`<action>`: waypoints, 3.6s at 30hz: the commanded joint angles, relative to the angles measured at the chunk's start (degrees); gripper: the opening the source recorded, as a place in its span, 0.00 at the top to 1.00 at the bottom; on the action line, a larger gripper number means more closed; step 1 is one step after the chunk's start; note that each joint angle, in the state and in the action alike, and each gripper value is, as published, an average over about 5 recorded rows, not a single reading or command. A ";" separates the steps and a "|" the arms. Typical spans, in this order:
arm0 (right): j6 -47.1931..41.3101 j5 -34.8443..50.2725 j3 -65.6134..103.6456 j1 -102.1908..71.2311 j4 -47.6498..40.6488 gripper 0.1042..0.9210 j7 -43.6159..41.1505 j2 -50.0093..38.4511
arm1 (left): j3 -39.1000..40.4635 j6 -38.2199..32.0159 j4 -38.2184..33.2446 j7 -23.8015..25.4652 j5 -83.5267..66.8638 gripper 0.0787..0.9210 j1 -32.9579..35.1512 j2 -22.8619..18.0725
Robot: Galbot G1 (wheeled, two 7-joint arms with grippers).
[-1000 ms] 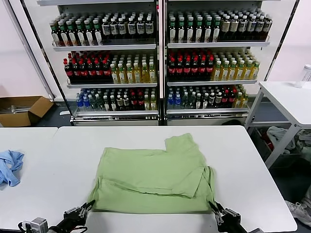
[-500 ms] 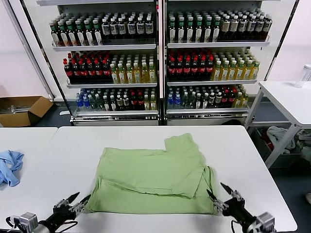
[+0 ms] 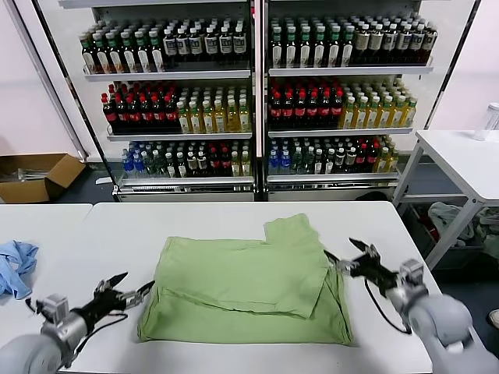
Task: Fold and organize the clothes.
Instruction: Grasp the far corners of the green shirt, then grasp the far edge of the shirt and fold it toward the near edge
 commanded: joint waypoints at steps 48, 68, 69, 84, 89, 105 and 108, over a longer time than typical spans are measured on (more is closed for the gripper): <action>2.49 -7.75 -15.63 25.75 -37.01 0.63 -1.10 14.16 | 29.78 -0.22 30.22 0.25 -0.35 0.29 -35.48 -3.25; -0.59 5.11 -10.06 17.85 -16.21 1.00 1.81 11.99 | 28.64 -1.35 23.19 -0.06 -0.70 0.95 -34.12 -1.78; -0.74 5.90 -9.64 16.89 -14.60 1.00 2.04 11.51 | 28.10 -1.33 22.10 -0.17 -0.83 0.97 -33.42 -1.48; -3.40 15.19 3.59 -9.30 17.52 1.00 6.81 3.20 | 11.86 -1.78 -0.50 -5.14 0.19 0.98 -11.96 4.26; -2.58 12.58 8.32 -21.35 24.84 1.00 6.59 2.56 | 7.42 -1.48 -4.41 -5.48 1.12 0.98 -4.71 5.16; 3.36 3.70 13.94 -44.02 27.83 0.97 7.56 3.80 | 3.80 -2.94 -8.04 -1.86 10.42 0.95 11.84 1.86; 4.94 3.66 16.99 -43.09 27.03 0.89 7.83 3.41 | 1.80 -2.29 -8.21 -2.53 9.20 0.86 11.98 2.33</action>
